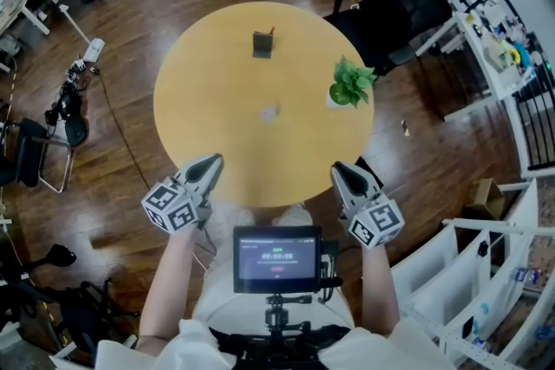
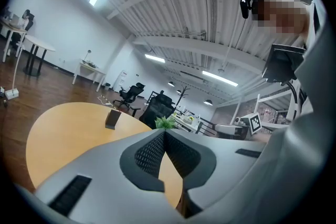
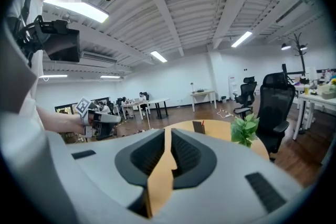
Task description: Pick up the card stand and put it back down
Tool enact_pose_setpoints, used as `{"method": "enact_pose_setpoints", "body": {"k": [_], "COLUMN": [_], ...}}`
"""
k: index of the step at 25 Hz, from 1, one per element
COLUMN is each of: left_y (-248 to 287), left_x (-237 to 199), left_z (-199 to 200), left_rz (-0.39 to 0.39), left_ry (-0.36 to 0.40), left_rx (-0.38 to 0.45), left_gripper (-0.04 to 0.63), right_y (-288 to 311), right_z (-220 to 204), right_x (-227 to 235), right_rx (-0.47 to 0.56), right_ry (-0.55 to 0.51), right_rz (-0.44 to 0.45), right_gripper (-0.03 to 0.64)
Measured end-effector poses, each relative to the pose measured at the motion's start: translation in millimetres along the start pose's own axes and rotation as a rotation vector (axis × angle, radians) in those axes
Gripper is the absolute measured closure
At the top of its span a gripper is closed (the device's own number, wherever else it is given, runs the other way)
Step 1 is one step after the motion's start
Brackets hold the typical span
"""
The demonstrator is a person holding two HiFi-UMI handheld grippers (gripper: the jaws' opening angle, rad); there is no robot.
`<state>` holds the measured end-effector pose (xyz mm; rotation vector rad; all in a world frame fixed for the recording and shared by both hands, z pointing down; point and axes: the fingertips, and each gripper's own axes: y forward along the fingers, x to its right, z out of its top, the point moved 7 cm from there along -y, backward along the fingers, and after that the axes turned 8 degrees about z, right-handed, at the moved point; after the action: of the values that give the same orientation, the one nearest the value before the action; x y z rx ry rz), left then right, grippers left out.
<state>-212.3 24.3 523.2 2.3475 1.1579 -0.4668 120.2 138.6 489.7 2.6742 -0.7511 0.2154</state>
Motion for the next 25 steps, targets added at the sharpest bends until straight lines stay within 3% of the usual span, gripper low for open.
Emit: {"method": "enact_pose_setpoints", "body": {"k": [4,11,25], "left_y": [13,51,90], "left_x": [7,32,42], "left_z": [12,29,25], "left_rz": [0.055,0.082,0.195], "left_ry": [-0.029,-0.002,-0.043], "left_rx": [0.031,0.034,0.043], "left_gripper": [0.592,0.592,0.592], "right_y": [11,23,44], "right_z": [13,33,48], "right_x": [24,70,138], "right_rx": [-0.019,-0.01,-0.041], "right_ry": [-0.03,-0.048,-0.047], "right_rz": [0.067,0.148,0.283], "right_gripper": [0.571,0.569,0.556]}}
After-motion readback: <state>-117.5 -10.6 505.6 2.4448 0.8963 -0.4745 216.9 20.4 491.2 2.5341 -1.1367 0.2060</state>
